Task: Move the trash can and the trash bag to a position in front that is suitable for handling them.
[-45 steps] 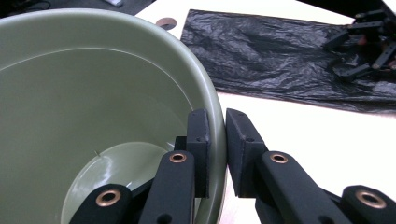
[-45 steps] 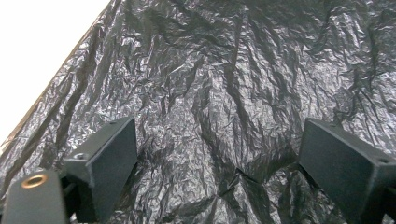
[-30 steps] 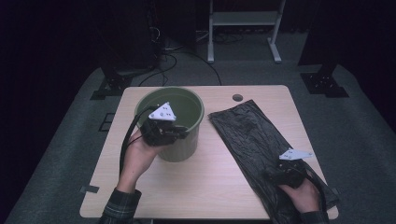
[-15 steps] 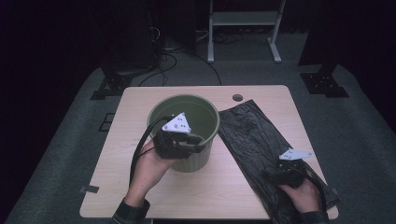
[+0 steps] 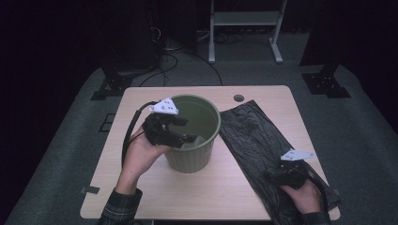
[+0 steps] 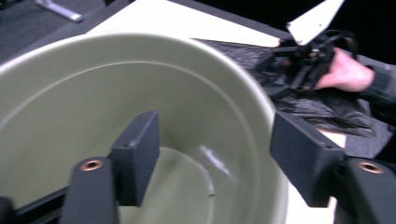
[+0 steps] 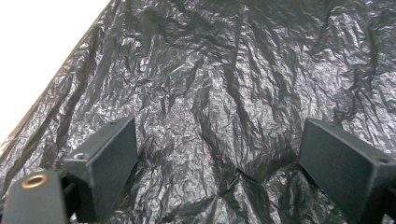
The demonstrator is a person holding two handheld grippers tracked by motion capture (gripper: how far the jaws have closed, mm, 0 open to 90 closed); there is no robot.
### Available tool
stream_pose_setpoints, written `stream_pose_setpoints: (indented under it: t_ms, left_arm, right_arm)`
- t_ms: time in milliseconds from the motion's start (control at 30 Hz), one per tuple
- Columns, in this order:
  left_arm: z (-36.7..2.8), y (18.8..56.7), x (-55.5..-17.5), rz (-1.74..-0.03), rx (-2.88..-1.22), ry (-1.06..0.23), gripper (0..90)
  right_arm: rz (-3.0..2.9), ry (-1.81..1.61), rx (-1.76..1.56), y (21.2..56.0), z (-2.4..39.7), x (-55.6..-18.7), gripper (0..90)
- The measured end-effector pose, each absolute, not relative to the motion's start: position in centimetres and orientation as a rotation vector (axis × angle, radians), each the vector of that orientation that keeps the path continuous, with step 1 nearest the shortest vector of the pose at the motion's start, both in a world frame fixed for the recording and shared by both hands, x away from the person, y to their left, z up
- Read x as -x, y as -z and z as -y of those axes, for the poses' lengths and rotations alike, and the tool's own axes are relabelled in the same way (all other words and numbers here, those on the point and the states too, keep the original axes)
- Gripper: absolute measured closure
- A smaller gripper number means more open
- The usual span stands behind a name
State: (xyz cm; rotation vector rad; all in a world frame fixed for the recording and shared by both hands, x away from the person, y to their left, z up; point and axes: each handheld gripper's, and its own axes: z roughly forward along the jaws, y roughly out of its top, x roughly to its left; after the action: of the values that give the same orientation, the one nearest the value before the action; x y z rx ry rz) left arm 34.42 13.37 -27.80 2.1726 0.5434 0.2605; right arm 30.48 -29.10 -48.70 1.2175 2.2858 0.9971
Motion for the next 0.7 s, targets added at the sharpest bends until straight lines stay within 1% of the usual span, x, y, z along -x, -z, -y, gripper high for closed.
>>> stream_pose_setpoints:
  t_ms: [67,133,333,400,700]
  left_arm:
    - [-13.8,27.7,-34.9,-0.566,-2.168,-0.298,25.0]
    - [-14.3,27.5,-35.5,-0.589,-2.162,-0.331,19.1]
    - [-16.2,27.3,-37.3,-0.625,-2.155,-0.389,17.5]
    - [-16.6,27.2,-37.7,-0.639,-2.156,-0.41,14.8]
    - [-19.4,27.3,-40.0,-0.725,-2.154,-0.462,14.9]
  right_arm:
    - [-2.285,-0.997,-1.217,48.7,29.1,-30.5,10.8]
    - [-2.285,-0.997,-1.217,48.7,29.1,-30.5,10.8]
    - [-2.286,-0.997,-1.218,48.7,29.1,-30.5,10.8]
    - [-2.286,-0.998,-1.218,48.7,29.1,-30.5,10.8]
    - [-2.286,-0.997,-1.218,48.7,29.1,-30.5,10.7]
